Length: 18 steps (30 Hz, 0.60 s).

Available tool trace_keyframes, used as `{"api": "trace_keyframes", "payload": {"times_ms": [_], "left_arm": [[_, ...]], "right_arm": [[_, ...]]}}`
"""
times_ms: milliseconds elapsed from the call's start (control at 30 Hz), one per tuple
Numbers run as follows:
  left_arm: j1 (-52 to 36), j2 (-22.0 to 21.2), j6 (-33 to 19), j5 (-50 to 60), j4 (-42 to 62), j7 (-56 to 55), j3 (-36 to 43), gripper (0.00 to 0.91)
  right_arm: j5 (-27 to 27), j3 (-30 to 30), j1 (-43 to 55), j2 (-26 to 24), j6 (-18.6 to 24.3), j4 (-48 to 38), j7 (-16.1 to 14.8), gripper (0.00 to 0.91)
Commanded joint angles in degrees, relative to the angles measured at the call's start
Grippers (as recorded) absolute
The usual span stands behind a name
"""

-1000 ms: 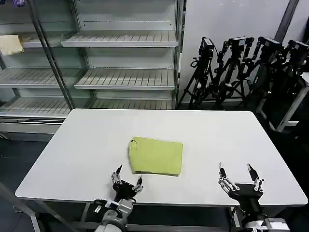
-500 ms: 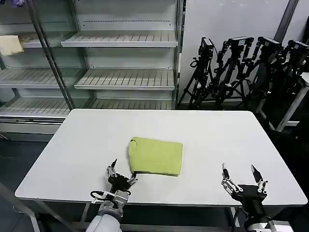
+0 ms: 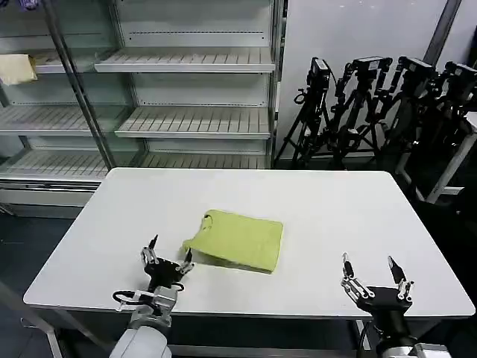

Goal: Fold and organize the clothes.

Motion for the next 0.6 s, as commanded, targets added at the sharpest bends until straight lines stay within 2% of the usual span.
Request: {"api": "trace_keyframes", "payload": {"times_ms": [33, 400, 533, 600], "left_arm": [[1.3, 0.5, -0.1, -3.3, -4.0, -2.3, -1.4, 0.907], [13.0, -0.2, -0.2, -3.9, -11.1, -1.9, -6.0, 0.907], [12.6, 0.6, -0.5, -27.9, -15.3, -4.0, -7.1, 0.907], [11.9, 0.4, -2.6, -32.9, -17.0, -4.0, -7.5, 0.907]], "right_arm": [[-0.6, -0.3, -0.2, 0.7, 0.0, 0.3, 0.0, 0.907], [-0.3, -0.1, 0.2, 0.5, 0.4, 0.9, -0.2, 0.907], [-0.1, -0.1, 0.5, -0.1, 2.2, 0.8, -0.3, 0.907], [-0.1, 0.1, 0.8, -0.4, 2.0, 1.1, -0.3, 0.907]]}}
